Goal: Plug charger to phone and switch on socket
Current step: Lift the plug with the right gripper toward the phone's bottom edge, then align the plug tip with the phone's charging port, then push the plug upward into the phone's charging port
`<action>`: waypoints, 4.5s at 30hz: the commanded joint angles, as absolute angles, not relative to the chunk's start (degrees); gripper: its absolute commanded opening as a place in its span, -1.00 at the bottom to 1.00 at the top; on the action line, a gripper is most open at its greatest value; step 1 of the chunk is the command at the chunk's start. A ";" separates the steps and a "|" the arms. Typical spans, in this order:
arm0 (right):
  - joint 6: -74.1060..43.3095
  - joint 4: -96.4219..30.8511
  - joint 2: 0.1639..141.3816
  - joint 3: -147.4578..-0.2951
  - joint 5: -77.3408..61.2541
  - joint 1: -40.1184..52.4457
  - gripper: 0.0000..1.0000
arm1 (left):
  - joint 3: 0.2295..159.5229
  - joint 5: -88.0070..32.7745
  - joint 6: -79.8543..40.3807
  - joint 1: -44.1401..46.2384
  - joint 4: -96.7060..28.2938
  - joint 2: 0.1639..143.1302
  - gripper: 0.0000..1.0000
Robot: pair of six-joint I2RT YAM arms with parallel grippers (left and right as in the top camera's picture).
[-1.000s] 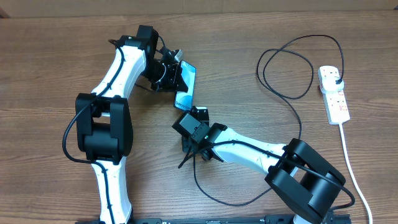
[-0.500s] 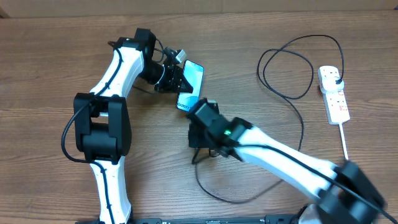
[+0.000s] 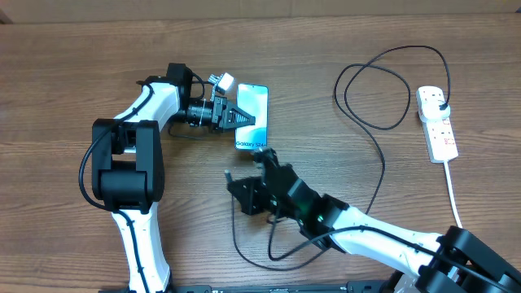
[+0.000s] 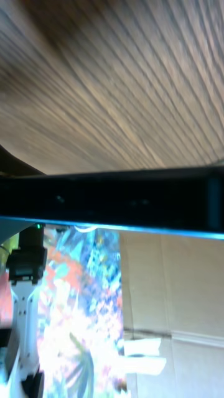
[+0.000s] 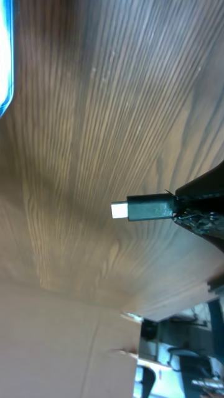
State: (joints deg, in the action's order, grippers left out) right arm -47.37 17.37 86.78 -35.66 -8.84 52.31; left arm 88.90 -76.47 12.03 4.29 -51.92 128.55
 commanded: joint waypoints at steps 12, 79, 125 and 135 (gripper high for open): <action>-44.93 24.40 86.89 -30.94 8.62 51.35 -0.92 | 89.03 -83.88 6.33 4.14 -47.86 128.14 -0.92; -46.28 21.82 86.89 -31.14 14.09 50.94 -0.93 | 89.03 -82.59 -3.46 7.22 -45.43 128.14 -0.92; -46.19 23.29 86.91 -31.14 13.30 50.37 -0.93 | 89.03 -83.22 -3.20 8.38 -45.60 128.14 -0.87; -46.26 22.44 86.89 -31.14 16.95 50.37 -0.93 | 89.03 -83.22 -3.20 8.38 -45.58 128.14 -0.88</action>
State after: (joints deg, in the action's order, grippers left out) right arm -46.28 22.24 86.78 -30.89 14.52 50.72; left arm 88.86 -79.96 -3.07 7.90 -45.54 128.55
